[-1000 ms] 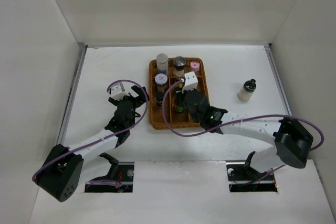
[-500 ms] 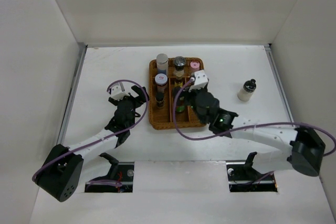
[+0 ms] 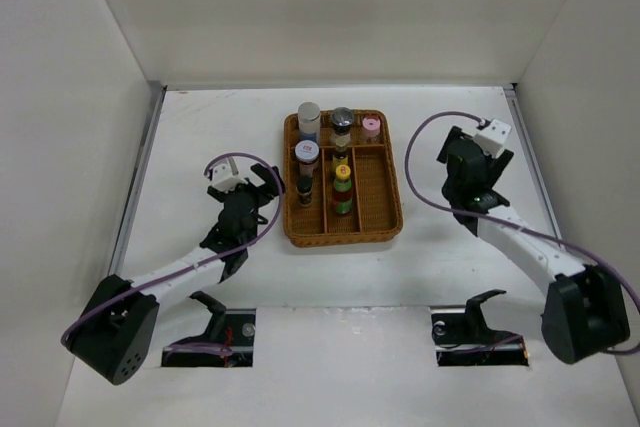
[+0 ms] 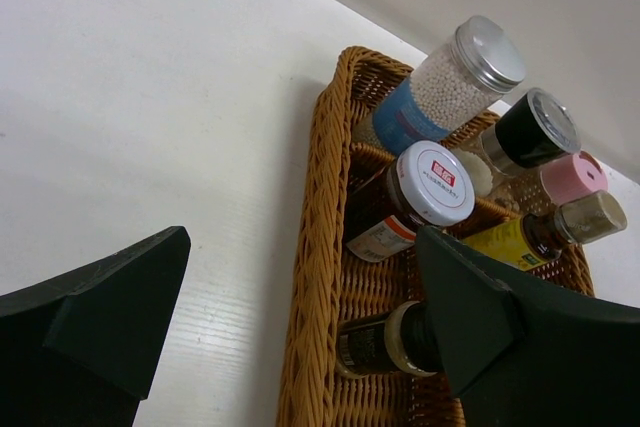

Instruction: Organize the condiment bottles

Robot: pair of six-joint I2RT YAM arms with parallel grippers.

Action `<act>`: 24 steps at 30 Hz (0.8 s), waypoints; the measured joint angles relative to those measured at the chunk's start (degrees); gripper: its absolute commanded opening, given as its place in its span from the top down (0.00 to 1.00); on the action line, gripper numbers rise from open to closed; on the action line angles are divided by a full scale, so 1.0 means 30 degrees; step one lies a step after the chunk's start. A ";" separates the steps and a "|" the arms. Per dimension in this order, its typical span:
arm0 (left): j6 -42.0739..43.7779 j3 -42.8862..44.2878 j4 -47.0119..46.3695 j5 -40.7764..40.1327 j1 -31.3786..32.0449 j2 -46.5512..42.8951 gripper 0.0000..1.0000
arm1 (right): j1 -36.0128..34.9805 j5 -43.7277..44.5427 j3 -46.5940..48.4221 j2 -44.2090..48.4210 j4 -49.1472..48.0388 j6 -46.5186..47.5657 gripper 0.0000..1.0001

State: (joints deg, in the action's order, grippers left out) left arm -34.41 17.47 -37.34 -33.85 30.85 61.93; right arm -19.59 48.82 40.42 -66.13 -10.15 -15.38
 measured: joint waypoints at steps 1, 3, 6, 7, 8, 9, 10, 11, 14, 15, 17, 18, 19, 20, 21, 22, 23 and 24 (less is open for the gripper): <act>-0.0044 -0.0051 -0.0015 0.0007 -0.0029 0.0000 0.00 | 0.0306 0.0124 0.0051 -0.0576 0.0386 -0.0058 0.00; -0.0146 -0.0153 0.0015 0.0007 -0.0044 0.0000 0.00 | 0.0816 0.0182 0.0313 -0.1945 0.1180 -0.0197 0.00; -0.0233 -0.0204 0.0022 0.0015 -0.0015 0.0000 0.00 | 0.1530 0.0058 0.0583 -0.3643 0.2025 -0.0554 0.00; -0.0262 -0.0204 0.0015 0.0015 -0.0007 0.0000 0.00 | 0.1829 -0.0029 0.0627 -0.4065 0.2280 -0.0699 0.00; -0.0284 -0.0204 0.0007 0.0015 -0.0007 0.0000 0.00 | 0.2069 -0.0124 0.0663 -0.4371 0.2433 -0.0801 0.00; -0.0321 -0.0204 0.0015 0.0022 0.0000 0.0000 0.00 | 0.2288 -0.0211 0.0772 -0.4670 0.2594 -0.0882 0.00; -0.0335 -0.0204 0.0015 0.0029 0.0000 -0.0007 0.00 | 0.2535 -0.0306 0.0903 -0.4940 0.2659 -0.0962 0.00; -0.0342 -0.0204 0.0015 0.0058 0.0007 -0.0036 0.00 | 0.2769 -0.0474 0.1042 -0.5158 0.2667 -0.1013 0.00; -0.0393 -0.0204 0.0022 0.0160 0.0029 -0.0233 0.00 | 0.3315 -0.1362 0.1260 -0.5515 0.2193 -0.1195 0.08; -0.0401 -0.0204 0.0015 0.0168 0.0036 -0.0299 0.00 | 0.3446 -0.1719 0.1260 -0.5581 0.1894 -0.1253 0.10; -0.0415 -0.0204 0.0007 0.0189 0.0109 -0.0408 0.00 | 0.3650 -0.2237 0.1260 -0.5727 0.1362 -0.1319 0.16; -0.0423 -0.0204 0.0007 0.0233 0.0138 -0.0452 0.00 | 0.3687 -0.2448 0.1268 -0.5829 0.1129 -0.1326 0.20; -0.0437 -0.0204 0.0007 0.0248 0.0153 -0.0466 0.00 | 0.3767 -0.2601 0.1290 -0.5952 0.0947 -0.1333 0.25; -0.0459 -0.0204 0.0007 0.0277 0.0160 -0.0466 0.00 | 0.3781 -0.2718 0.1311 -0.6091 0.0787 -0.1333 0.32; -0.0466 -0.0204 0.0015 0.0291 0.0197 -0.0466 0.00 | 0.3803 -0.2754 0.1341 -0.6178 0.0721 -0.1311 0.35; -0.0466 -0.0204 0.0015 0.0306 0.0226 -0.0466 0.00 | 0.3847 -0.2907 0.1355 -0.6222 0.0568 -0.1392 0.39; -0.0474 -0.0204 0.0007 0.0306 0.0226 -0.0466 0.00 | 0.3898 -0.3067 0.1384 -0.6251 0.0503 -0.1443 0.43; -0.0474 -0.0204 0.0015 0.0306 0.0233 -0.0459 0.00 | 0.3927 -0.3184 0.1384 -0.6251 0.0444 -0.1457 0.48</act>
State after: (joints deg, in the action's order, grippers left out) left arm -35.83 16.86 -37.30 -32.93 31.55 60.55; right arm -7.81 39.27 44.58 -84.88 -8.82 -19.75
